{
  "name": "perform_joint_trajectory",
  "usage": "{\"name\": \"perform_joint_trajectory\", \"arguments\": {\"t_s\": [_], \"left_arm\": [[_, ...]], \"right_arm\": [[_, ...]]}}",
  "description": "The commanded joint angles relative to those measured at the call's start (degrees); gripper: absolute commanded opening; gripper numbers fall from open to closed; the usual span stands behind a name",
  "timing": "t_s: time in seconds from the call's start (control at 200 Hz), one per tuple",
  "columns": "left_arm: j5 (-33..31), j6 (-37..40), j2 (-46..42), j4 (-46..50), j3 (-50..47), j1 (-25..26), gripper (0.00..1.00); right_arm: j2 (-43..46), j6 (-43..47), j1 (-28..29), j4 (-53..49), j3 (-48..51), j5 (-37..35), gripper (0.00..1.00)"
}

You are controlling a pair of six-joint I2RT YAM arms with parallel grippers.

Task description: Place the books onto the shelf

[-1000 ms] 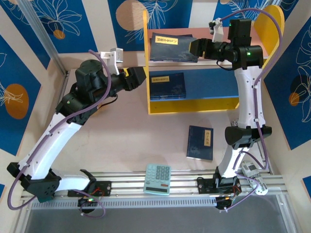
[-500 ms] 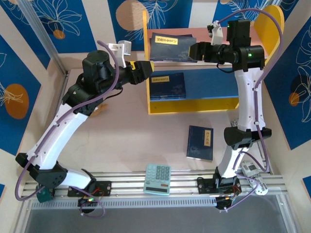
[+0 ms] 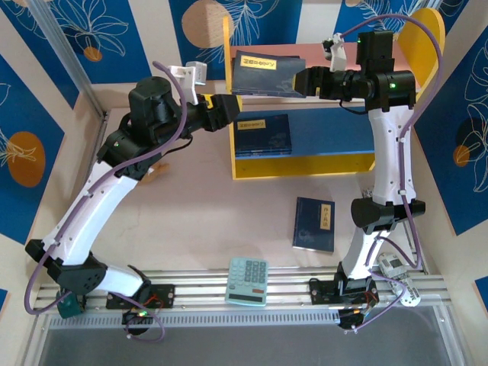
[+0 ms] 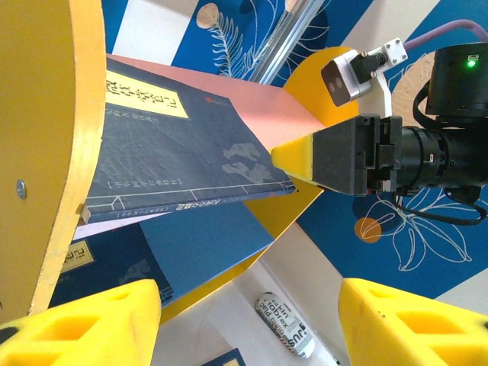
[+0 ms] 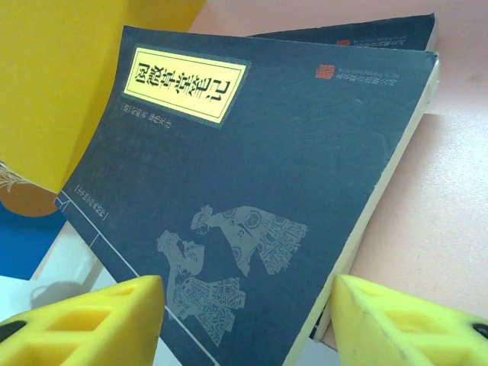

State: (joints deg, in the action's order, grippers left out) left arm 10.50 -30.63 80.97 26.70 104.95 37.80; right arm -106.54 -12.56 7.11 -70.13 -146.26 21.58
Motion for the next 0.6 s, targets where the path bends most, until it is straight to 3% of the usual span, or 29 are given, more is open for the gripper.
{"name": "perform_joint_trajectory", "arguments": {"t_s": [0.0,0.23,0.595], "left_arm": [[0.1,1.8,0.8,-0.1,2.1,0.3,0.64],[1.0,1.4,1.8,-0.7,2.2,0.2,0.64],[3.1,1.1,2.8,-1.7,2.1,0.2,0.64]], "right_arm": [[-1.2,-1.4,1.0,-2.7,-0.5,7.6,0.59],[-1.1,-1.4,0.7,-1.7,0.3,6.6,0.58],[-1.8,-2.8,0.3,2.3,2.0,6.8,0.40]]}}
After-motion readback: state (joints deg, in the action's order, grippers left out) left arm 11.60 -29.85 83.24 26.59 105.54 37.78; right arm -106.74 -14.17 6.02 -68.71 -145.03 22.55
